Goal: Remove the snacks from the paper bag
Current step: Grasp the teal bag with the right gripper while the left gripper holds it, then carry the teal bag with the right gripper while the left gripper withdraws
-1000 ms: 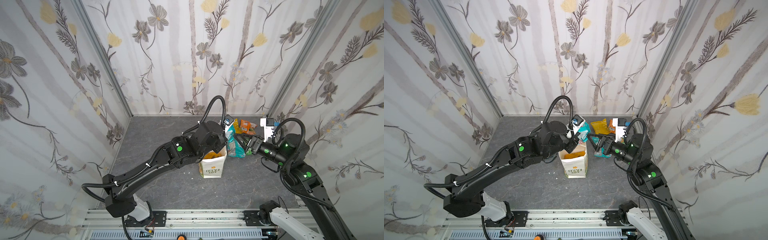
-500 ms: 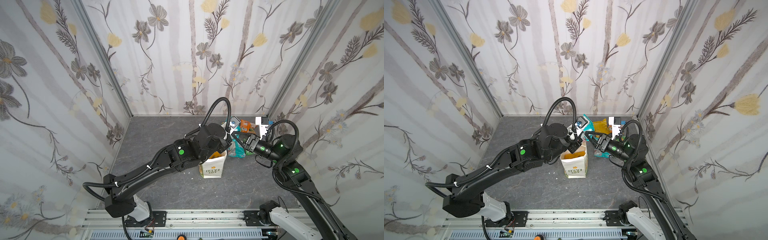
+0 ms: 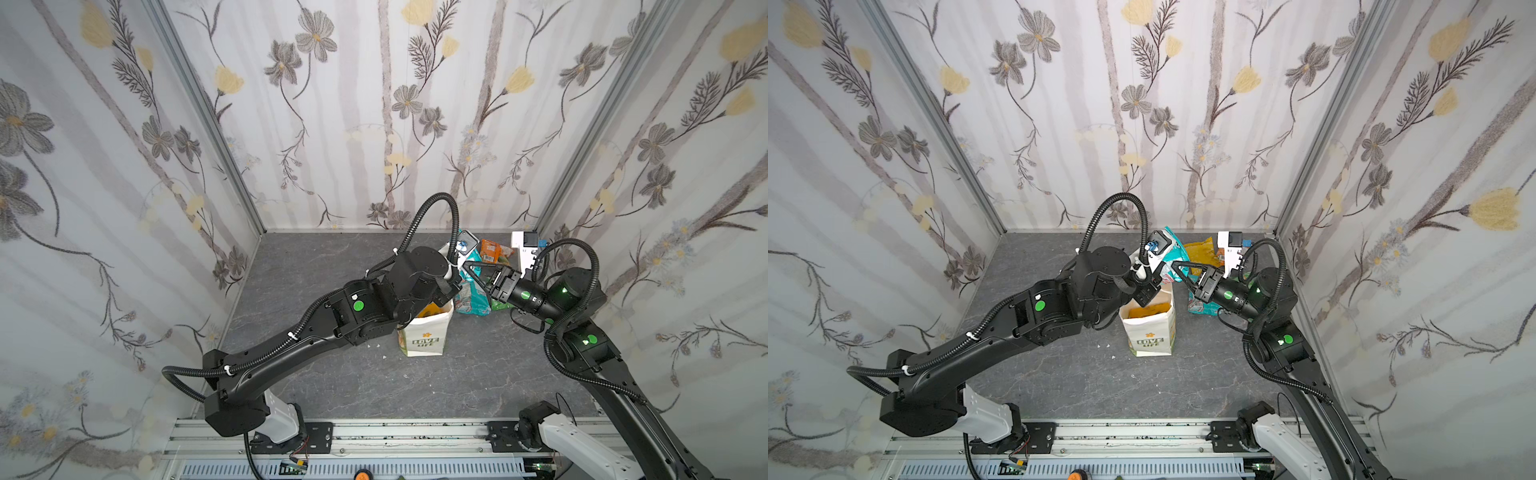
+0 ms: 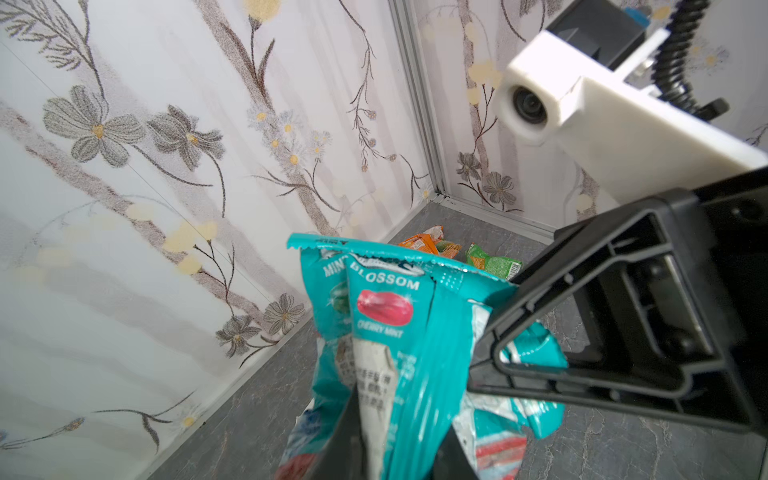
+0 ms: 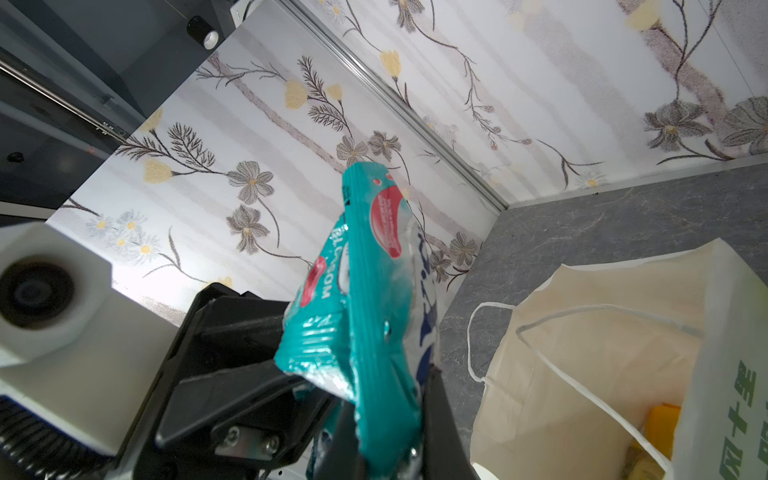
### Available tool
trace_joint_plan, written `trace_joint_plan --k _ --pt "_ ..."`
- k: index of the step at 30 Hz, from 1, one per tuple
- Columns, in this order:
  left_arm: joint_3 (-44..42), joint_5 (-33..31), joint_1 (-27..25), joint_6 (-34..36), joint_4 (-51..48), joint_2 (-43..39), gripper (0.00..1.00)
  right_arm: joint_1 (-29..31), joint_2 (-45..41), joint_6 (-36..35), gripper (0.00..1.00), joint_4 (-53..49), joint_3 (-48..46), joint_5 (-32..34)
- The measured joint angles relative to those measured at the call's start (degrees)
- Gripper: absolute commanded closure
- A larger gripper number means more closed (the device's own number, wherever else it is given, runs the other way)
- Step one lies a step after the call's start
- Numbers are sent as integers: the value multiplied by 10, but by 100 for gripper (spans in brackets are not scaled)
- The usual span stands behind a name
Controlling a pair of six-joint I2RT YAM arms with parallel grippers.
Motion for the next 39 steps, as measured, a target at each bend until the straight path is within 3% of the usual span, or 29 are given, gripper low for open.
trace_joint_plan --k 3,12,19,28,31,39 --pt "-8 11 -1 -10 10 -14 52 -7 0 1 100 0 7 -7" --pt "-46 18 -1 -31 37 -72 29 -67 12 4 100 0 32 -11" --pt "-77 25 12 -73 33 -114 19 -155 20 5 100 5 24 -42" --pt "-151 113 79 -176 -11 -182 5 -279 22 10 100 14 -65 -87" --pt "-171 138 94 -198 -22 -194 0 -305 19 6 100 14 -101 -89" --pt "-187 173 108 -224 -40 -197 0 -324 15 -34 100 10 -217 -73"
